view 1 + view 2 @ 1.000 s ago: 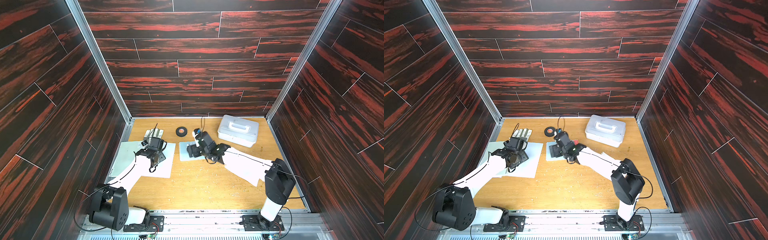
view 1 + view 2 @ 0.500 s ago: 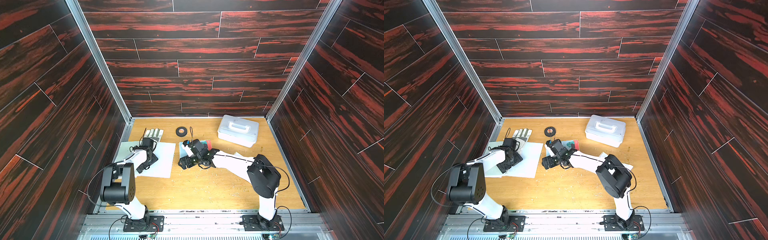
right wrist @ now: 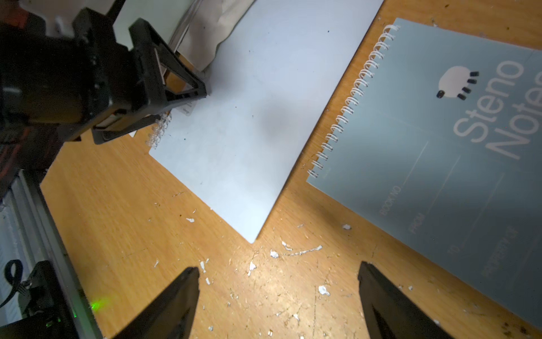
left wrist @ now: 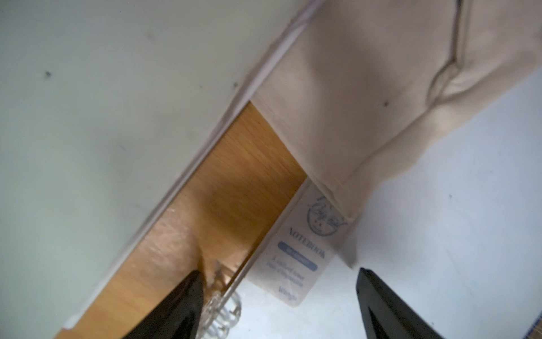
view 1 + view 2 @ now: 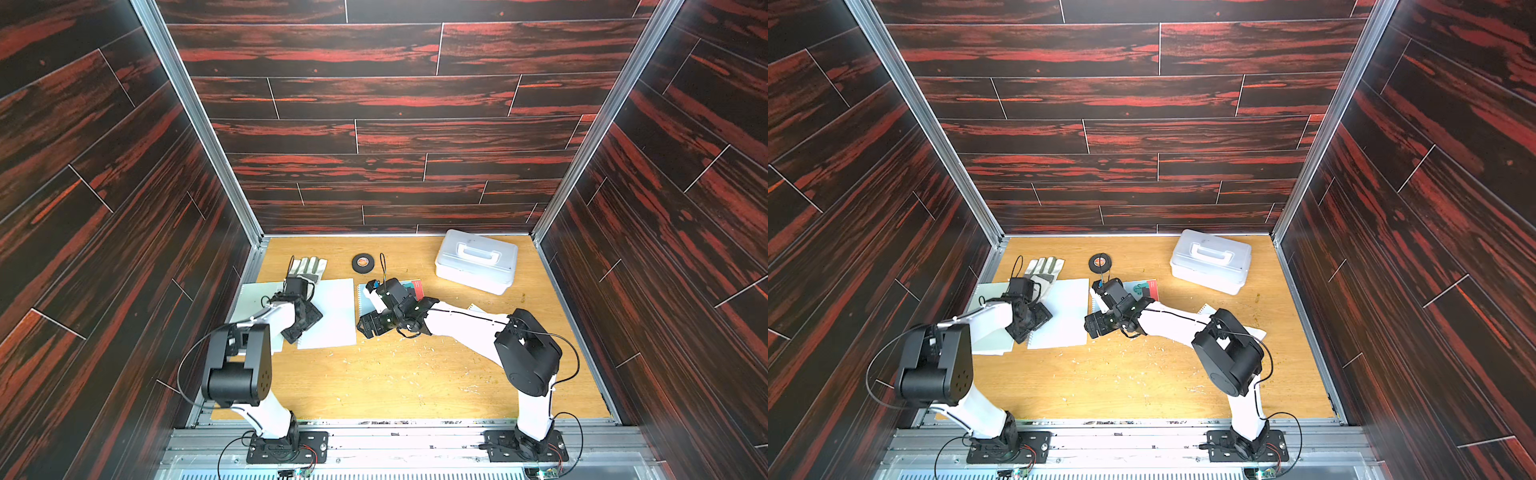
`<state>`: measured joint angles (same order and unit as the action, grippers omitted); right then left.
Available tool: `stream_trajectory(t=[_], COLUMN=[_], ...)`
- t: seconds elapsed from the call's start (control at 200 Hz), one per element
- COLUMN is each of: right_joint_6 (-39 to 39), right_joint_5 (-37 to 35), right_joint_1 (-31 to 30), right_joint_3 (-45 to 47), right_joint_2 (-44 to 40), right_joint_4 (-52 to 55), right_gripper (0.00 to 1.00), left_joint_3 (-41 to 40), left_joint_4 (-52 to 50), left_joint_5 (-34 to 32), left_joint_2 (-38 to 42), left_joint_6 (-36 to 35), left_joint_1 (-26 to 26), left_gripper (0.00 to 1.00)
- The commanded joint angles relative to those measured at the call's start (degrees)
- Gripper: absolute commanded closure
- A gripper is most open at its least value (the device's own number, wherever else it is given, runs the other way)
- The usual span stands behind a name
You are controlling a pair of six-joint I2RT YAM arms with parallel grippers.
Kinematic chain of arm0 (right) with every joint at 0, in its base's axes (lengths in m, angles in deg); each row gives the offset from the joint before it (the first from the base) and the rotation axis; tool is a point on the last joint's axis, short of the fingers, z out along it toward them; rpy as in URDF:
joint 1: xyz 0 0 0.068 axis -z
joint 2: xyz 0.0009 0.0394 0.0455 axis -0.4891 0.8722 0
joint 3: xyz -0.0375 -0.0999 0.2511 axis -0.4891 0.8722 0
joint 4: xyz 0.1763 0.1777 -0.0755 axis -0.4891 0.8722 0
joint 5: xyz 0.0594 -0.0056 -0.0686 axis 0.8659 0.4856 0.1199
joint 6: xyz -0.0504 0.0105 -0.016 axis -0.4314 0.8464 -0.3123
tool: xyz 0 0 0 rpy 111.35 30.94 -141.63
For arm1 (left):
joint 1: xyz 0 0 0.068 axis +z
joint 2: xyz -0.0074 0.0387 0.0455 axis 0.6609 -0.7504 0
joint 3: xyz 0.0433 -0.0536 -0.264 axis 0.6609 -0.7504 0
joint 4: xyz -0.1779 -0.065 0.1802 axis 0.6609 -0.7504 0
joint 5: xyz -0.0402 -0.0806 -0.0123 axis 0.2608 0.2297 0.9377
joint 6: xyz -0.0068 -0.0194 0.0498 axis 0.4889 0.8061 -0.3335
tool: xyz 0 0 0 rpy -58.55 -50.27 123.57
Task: Tear off pages from different notebooks
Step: Open the notebook at the center of the board.
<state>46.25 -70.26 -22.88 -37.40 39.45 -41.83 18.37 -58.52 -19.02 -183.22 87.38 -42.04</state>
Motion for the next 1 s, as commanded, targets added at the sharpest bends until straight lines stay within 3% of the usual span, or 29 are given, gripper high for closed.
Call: stream_trajectory(t=[0.0,0.381,0.997], right_joint_6=[0.2,4.5,7.6], right_joint_5=[-1.0,7.1,19.0], right_joint_1=[0.1,2.2,3.0], right_joint_3=[-0.6,-2.0,-2.0], right_joint_2=[0.0,6.1,9.8], right_joint_4=[1.3,-0.8,-8.3], right_gripper=[0.11,0.12,0.15], left_joint_3=[-5.8,-10.2,-12.0], left_joint_4=[1.1,-0.9,0.9], left_joint_5=[9.6,8.3,9.7], left_joint_2=[0.3,5.7,4.6], left_joint_6=[5.6,6.4,5.7], left_joint_1=[-2.8,-4.3,-4.3], left_gripper=[0.16,0.17,0.17])
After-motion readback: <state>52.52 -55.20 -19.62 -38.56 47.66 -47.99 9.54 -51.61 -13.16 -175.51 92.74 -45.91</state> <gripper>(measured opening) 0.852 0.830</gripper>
